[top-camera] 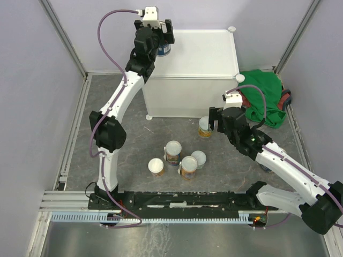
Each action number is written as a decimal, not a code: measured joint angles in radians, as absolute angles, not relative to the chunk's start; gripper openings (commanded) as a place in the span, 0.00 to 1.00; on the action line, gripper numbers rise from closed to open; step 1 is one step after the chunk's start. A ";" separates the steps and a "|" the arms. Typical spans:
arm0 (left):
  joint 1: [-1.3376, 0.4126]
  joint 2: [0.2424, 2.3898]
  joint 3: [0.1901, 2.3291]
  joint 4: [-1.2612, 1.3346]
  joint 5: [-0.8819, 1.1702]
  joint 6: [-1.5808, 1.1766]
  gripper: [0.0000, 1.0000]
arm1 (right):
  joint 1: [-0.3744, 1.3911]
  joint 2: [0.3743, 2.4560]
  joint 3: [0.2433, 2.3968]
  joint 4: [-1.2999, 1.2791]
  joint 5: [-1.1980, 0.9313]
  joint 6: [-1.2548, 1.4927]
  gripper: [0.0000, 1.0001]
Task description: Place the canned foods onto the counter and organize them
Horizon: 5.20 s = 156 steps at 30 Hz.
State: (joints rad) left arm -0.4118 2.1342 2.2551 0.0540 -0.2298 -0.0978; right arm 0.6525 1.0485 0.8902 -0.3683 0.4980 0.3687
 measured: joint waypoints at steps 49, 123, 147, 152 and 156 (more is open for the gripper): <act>-0.705 1.539 1.444 0.433 -0.416 0.065 0.10 | 0.653 0.972 0.891 -0.363 0.506 0.382 1.00; -0.484 1.713 1.644 0.178 -0.155 -0.209 0.35 | 0.653 0.912 0.896 -0.440 0.521 0.372 1.00; -0.807 1.420 1.235 0.135 -0.147 -0.245 0.55 | 0.566 1.040 1.013 -1.135 1.036 1.168 0.99; -0.854 1.371 1.200 0.126 -0.136 -0.263 0.56 | 0.415 1.063 1.017 -1.212 1.013 1.259 0.99; -0.893 1.330 1.176 0.127 -0.135 -0.271 0.59 | 0.311 1.047 1.017 -1.227 0.989 1.261 0.99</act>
